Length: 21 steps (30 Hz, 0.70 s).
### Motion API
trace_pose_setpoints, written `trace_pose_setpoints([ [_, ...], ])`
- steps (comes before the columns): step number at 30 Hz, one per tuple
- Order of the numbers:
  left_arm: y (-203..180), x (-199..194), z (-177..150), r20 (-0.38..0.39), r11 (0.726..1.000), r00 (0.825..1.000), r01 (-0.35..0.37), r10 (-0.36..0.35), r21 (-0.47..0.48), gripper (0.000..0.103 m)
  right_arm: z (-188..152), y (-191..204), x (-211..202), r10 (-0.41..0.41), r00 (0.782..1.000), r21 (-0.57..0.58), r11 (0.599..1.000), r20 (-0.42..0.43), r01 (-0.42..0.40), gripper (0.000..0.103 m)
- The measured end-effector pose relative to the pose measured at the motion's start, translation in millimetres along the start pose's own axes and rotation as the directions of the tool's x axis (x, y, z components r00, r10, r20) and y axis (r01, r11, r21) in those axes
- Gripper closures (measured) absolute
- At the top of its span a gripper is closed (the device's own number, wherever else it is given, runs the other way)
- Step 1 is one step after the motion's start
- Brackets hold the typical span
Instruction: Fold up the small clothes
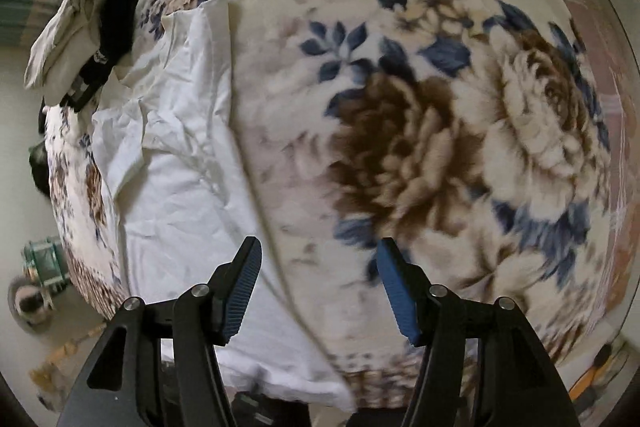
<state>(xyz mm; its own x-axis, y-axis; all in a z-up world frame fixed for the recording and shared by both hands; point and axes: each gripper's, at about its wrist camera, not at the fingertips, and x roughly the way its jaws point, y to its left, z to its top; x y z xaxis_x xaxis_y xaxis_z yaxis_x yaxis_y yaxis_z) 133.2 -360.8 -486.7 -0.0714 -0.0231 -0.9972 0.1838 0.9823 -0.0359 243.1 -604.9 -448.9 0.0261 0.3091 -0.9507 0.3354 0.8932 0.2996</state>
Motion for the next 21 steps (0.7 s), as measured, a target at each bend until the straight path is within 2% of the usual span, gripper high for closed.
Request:
trace_pose_setpoints([
  [2,-37,16,-16,-0.039,1.0,0.999,-0.005,0.005,-0.001,0.004,10,-6,1,0.016,1.0,-0.045,0.999,-0.013,-0.017,0.04],
  [4,-62,29,-23,-0.041,0.999,0.998,-0.038,0.038,0.005,0.004,19,-6,5,0.009,1.0,-0.078,0.997,-0.022,-0.011,0.041],
  [7,-90,58,-26,-0.043,0.988,0.987,-0.152,0.153,0.022,0.005,36,-4,15,0.013,0.999,-0.121,0.993,-0.039,-0.018,0.04],
  [8,-91,63,-27,-0.018,0.987,0.987,-0.159,0.159,0.0,0.01,43,0,21,0.022,0.999,-0.136,0.99,-0.046,-0.028,0.04],
  [10,-79,57,-26,0.061,0.993,0.993,-0.095,0.1,-0.075,0.035,58,8,33,0.05,0.998,-0.157,0.986,-0.048,-0.057,0.041],
  [11,-75,53,-27,0.094,0.993,0.992,-0.073,0.082,-0.094,0.063,65,14,39,0.067,0.997,-0.162,0.984,-0.048,-0.074,0.041],
  [12,-71,48,-27,0.126,0.993,0.989,-0.066,0.079,-0.102,0.084,75,21,46,0.092,0.995,-0.166,0.981,-0.05,-0.099,0.041],
  [13,-68,43,-25,0.149,0.993,0.986,-0.061,0.076,-0.1,0.092,83,28,52,0.115,0.992,-0.168,0.978,-0.051,-0.122,0.041],
  [14,-64,39,-25,0.167,0.993,0.984,-0.051,0.069,-0.108,0.098,95,38,59,0.144,0.988,-0.175,0.973,-0.052,-0.151,0.041],
  [17,-54,29,-27,0.214,0.991,0.973,-0.059,0.084,-0.12,0.101,129,65,76,0.191,0.981,-0.194,0.962,-0.036,-0.194,0.041],
  [21,-35,15,-32,0.245,0.985,0.965,-0.053,0.092,-0.162,0.101,168,92,103,0.176,0.984,-0.185,0.967,-0.022,-0.177,0.041],
])
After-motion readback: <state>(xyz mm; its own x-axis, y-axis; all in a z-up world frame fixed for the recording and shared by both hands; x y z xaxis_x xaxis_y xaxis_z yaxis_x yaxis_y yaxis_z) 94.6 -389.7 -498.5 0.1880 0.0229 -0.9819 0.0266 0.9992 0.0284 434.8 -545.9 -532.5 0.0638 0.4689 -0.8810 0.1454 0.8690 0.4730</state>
